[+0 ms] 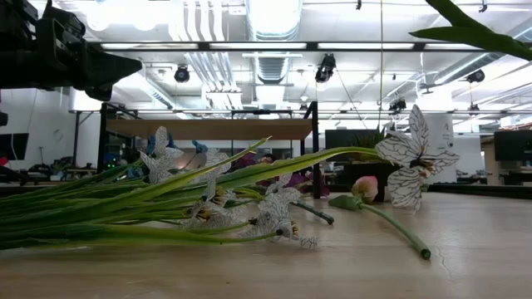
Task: Pick and place flowers into a vace then onto a shelf
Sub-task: Put the red tulip into the right transparent vase, then put the pink tulip into the right transparent vase
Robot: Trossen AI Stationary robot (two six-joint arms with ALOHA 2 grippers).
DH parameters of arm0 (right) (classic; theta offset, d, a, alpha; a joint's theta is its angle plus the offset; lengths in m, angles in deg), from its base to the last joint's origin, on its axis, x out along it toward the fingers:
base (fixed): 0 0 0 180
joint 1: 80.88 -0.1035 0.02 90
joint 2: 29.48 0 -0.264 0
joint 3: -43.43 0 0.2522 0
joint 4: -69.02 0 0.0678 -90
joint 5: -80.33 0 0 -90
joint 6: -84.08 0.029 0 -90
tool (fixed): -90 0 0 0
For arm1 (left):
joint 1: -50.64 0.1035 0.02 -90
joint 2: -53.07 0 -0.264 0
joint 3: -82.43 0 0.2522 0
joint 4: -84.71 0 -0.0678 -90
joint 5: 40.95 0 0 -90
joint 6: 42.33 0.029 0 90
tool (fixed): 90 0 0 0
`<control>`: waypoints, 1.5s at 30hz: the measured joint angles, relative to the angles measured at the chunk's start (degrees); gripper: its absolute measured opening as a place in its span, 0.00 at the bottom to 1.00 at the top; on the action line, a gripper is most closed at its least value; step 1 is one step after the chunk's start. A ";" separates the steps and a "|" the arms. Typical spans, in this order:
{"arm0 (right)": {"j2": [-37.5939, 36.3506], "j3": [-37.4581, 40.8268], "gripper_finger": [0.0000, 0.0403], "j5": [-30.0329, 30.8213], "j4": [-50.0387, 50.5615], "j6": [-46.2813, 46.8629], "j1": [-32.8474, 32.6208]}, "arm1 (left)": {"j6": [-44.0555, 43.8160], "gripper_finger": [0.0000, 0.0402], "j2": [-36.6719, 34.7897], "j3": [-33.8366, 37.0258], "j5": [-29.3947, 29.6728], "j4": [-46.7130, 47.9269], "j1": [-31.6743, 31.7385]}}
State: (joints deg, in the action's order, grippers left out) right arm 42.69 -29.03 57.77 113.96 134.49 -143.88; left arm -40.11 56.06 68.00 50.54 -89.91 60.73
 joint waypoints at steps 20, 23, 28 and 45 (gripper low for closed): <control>-3.97 -0.01 0.46 -7.05 2.88 -1.50 -3.83 | 0.00 0.00 0.00 0.00 0.01 -0.01 0.02; -4.33 -0.02 0.46 -5.85 2.82 -1.49 -4.67 | 0.00 0.00 -0.01 0.00 0.01 -0.01 0.01; -4.49 -0.01 0.44 -5.68 2.88 -1.69 -5.79 | 0.00 0.00 0.00 0.00 0.01 0.02 -0.01; -9.17 1.18 0.37 2.17 2.88 -6.77 -10.30 | 0.00 0.00 0.00 0.00 0.01 -0.01 0.02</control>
State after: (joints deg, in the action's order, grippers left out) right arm 33.52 -27.85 59.94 116.84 127.71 -154.17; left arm -40.11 56.06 68.00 50.55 -89.91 60.75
